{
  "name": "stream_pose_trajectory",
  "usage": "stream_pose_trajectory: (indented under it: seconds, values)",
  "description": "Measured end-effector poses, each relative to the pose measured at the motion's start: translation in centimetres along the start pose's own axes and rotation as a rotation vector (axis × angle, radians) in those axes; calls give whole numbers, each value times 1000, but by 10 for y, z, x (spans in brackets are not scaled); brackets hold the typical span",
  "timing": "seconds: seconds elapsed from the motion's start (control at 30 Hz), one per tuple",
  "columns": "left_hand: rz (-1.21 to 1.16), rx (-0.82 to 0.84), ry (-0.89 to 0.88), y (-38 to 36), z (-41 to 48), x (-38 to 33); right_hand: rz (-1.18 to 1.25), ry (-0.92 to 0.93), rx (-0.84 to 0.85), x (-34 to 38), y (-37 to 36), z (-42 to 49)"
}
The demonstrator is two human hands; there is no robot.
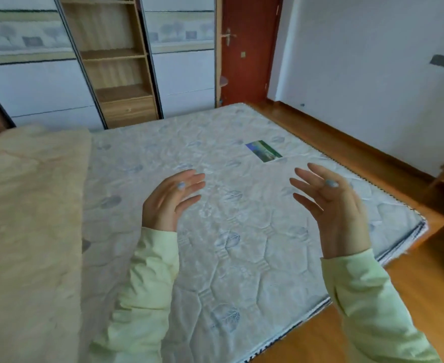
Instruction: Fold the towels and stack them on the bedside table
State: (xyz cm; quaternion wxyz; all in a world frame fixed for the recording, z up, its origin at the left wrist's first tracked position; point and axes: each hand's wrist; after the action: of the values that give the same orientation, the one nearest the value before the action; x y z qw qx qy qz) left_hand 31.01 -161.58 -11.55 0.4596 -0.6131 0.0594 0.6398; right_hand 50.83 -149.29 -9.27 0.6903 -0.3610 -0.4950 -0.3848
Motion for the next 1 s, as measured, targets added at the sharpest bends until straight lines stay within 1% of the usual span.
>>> stream_pose_trajectory:
  seconds: [0.13,0.27,0.4,0.57,0.73,0.83,1.0]
  values:
    - [-39,146,68,-44,14,30,-56,9,-153,5,50,-7]
    - [-85,318,190,-92,28,69,-105,32,-351,10,93,-14]
    - [-125,443,299,-128,35,103,-131,49,-496,12,122,-22]
    - [-159,605,382,-180,36,138,-177,69,-674,15,156,-38]
    - [-191,717,443,-232,25,170,-216,62,-823,18,192,-49]
    - [-202,756,464,-263,21,191,-232,46,-895,19,218,-48]
    - [-216,780,453,-319,17,223,-244,43,-942,19,272,-34]
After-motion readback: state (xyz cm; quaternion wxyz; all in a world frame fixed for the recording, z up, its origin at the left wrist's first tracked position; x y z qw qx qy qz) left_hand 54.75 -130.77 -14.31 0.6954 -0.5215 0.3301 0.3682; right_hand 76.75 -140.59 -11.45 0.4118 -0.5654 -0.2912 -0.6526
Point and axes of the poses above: each hand's wrist, its own z-axis towards the middle knuckle, its own y-axis out of the back of the hand, x = y × z, and after that the axes turned 13 degrees about -z, right-handed
